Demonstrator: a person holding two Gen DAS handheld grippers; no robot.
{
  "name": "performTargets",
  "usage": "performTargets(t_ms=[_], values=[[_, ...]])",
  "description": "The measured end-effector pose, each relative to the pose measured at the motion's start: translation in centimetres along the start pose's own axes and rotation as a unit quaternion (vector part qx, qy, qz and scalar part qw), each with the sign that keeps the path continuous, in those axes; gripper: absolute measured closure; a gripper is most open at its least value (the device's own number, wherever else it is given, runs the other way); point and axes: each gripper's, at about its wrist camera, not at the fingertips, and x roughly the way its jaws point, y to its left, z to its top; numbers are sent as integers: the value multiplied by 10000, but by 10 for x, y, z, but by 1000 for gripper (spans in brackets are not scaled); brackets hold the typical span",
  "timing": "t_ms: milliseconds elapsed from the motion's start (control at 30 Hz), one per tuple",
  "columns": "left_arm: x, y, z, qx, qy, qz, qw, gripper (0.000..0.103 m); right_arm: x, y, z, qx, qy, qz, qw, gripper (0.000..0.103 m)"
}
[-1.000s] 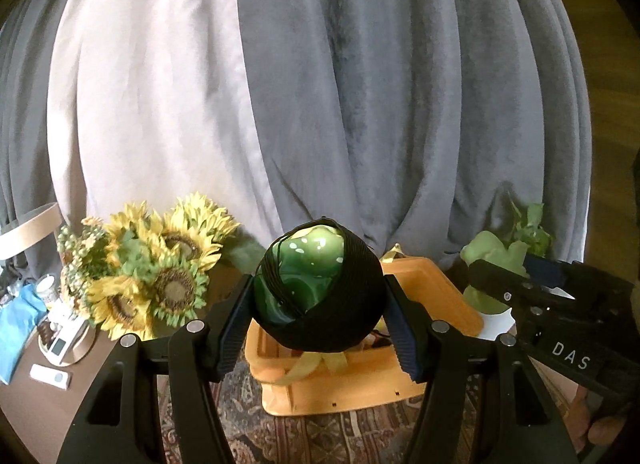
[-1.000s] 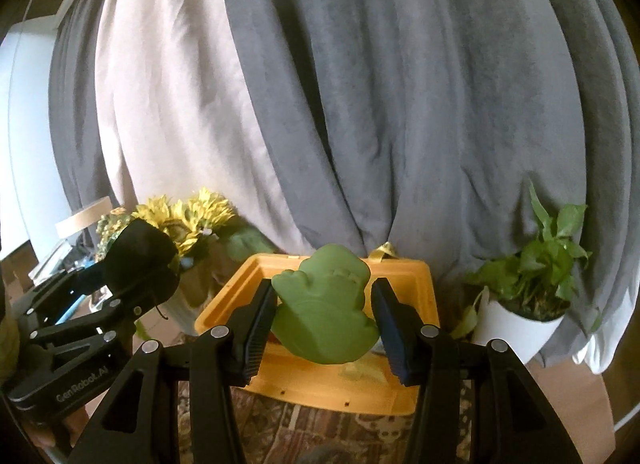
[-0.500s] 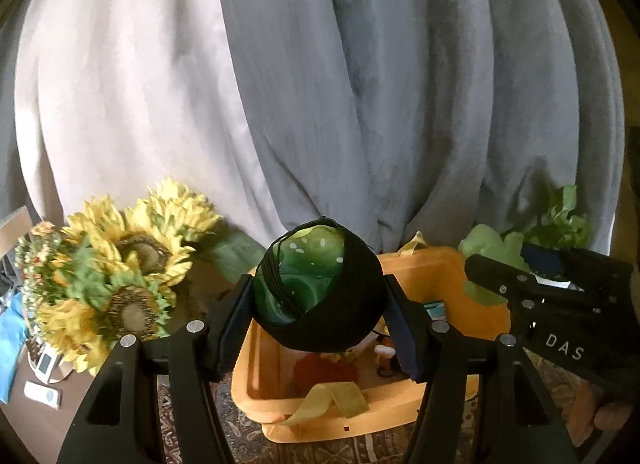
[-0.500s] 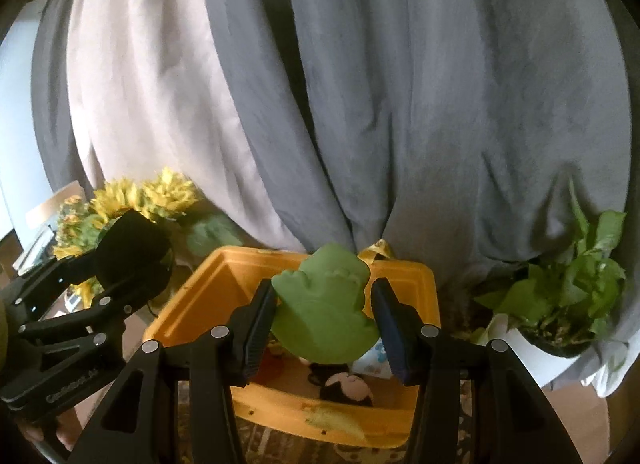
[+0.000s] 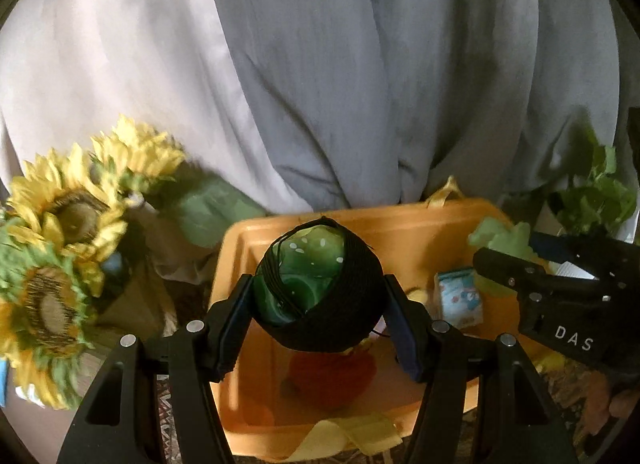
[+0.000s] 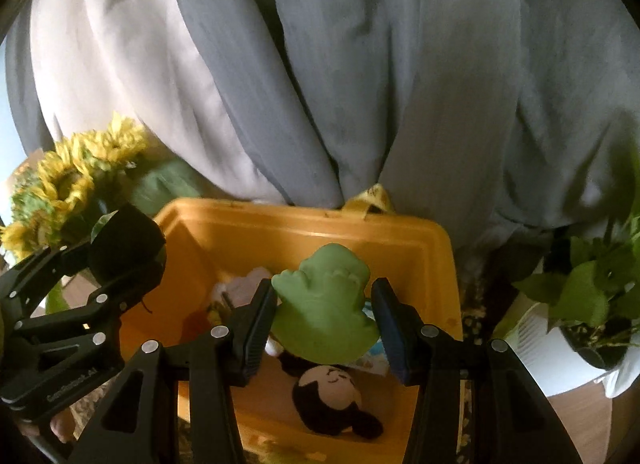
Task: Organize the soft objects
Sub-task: 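Open both tools to drop the green ball and frog into the crate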
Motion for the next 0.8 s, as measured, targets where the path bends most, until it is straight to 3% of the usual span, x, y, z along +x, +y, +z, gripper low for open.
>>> performTargets(t_ms=[333,433,500,800], values=[[30,-1,-9,19,538,-83,9985,40,35,-11,-9,49,628,35,9980,52],[33,-2,-11,8,653,-155,9977,35,40,-13,-10,120,749,143,9970,46],[29,-2,-10,30,597,-122,9981,28,40,-13,-10,164,788,197,9966,45],[-8,0,-8,-131,360,-71,9992,25,12,-10,-9,263,646,-66,9975,44]])
